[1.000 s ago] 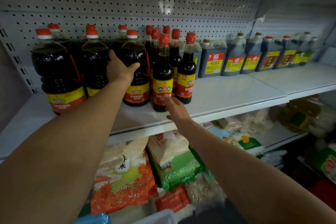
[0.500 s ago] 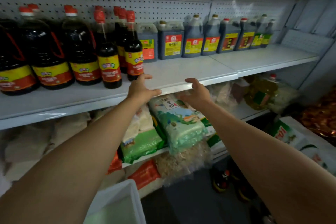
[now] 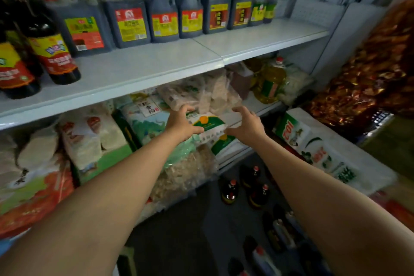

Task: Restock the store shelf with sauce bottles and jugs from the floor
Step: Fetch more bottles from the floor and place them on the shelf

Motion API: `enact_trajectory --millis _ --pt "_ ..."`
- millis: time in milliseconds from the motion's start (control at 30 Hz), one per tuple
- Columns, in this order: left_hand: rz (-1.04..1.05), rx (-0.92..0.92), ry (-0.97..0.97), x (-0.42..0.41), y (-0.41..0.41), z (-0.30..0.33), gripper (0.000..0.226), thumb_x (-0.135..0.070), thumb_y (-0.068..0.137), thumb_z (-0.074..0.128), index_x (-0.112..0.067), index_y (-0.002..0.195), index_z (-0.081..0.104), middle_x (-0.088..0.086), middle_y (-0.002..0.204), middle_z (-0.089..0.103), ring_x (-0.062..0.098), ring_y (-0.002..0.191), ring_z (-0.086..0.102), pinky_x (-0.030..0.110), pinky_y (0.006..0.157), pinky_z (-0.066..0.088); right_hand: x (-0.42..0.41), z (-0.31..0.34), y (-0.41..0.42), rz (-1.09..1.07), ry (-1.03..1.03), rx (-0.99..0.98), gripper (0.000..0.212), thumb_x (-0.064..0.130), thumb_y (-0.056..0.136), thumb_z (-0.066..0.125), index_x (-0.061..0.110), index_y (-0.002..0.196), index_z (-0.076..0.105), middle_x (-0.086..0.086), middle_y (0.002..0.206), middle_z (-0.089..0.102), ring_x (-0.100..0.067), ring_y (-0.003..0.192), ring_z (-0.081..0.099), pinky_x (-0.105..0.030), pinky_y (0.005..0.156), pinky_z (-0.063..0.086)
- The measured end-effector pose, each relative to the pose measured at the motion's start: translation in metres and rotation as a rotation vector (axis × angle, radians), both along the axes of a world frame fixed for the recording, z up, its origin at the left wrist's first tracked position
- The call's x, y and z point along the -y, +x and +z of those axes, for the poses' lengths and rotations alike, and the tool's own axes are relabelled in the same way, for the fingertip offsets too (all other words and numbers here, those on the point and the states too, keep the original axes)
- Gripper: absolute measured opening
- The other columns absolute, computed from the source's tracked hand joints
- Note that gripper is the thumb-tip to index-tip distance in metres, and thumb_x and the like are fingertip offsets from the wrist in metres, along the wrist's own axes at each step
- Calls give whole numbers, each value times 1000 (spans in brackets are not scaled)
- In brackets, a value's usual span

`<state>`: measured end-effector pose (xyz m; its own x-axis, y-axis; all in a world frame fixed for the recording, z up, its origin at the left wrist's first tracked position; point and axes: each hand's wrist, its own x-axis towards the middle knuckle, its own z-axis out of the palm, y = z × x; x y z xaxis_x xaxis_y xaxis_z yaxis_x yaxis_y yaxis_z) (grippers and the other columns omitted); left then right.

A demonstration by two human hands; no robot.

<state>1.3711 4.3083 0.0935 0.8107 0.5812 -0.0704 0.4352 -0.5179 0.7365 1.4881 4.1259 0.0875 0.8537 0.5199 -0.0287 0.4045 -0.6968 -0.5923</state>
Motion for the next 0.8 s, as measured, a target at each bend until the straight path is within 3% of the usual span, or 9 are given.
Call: enact_trajectory --millis 233,467,600,800 --pt "-136 -131 36 1 71 -43 75 -34 73 87 -26 137 49 9 141 49 28 124 51 28 81 38 11 -49 38 -142 -1 -103 76 36 81 83 30 145 43 -11 136 50 -33 132 43 -43 102 45" --pt "-294 -233 -27 -18 147 -112 74 -33 74 86 -25 137 48 8 144 46 28 129 47 33 93 43 11 -101 85 -288 -43 -213 77 32 83 82 28 147 40 -12 142 46 -33 136 37 -43 103 43" --pt "-339 -302 -63 -28 184 -159 73 -32 75 87 -25 136 49 9 143 48 29 127 50 34 95 44 15 -151 101 -370 -68 -289 78 35 83 82 27 148 39 -10 138 48 -32 131 42 -38 93 43" --pt "-386 -369 -158 -27 203 -248 71 -26 73 88 -19 133 52 7 135 54 26 124 52 28 91 41 39 -243 112 -484 -133 -460 78 41 84 80 28 149 39 -8 143 48 -33 135 41 -45 102 48"
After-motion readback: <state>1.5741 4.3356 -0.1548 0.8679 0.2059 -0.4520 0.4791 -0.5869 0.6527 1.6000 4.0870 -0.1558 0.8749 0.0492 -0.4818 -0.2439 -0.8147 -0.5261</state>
